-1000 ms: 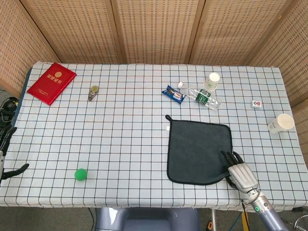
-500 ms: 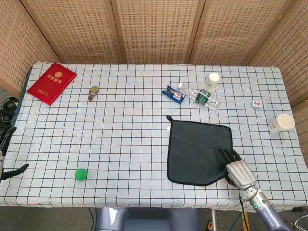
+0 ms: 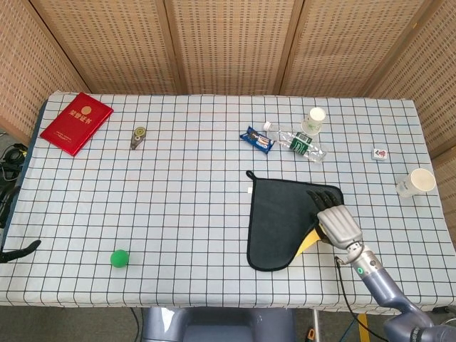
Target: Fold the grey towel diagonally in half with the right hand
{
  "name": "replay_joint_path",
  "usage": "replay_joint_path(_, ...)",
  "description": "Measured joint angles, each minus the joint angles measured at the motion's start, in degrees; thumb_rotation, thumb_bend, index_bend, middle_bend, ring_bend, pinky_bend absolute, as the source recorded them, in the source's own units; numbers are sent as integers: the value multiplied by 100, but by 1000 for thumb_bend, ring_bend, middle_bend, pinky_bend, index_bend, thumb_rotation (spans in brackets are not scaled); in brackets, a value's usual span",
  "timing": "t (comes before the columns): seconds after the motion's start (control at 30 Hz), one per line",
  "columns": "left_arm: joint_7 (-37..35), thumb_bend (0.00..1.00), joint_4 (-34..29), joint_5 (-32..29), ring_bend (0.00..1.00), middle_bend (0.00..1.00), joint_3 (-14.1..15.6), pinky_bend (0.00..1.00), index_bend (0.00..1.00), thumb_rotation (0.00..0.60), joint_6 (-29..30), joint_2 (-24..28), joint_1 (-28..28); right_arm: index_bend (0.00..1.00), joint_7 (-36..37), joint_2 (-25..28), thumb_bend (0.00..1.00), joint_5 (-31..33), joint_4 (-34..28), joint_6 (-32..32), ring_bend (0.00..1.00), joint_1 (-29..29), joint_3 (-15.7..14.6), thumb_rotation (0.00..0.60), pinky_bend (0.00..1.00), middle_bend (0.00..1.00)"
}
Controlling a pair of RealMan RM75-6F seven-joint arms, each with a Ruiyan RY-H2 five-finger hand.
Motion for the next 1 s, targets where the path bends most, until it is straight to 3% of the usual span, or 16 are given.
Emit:
replay_joint_path(0.47,-196,0,216,-346,0,0,-93,0,0,600,-333,12,-128,638,-1655,-681,742,1780,346,-934,0,1165,591,600,0,77)
replay_joint_path(1.0,-162,0,338,-571,0,0,-159,0,0,600,-501,-33,-216,640,-2303,-1610,742,2659,1471,-1363,0,2127,615,600,0,86)
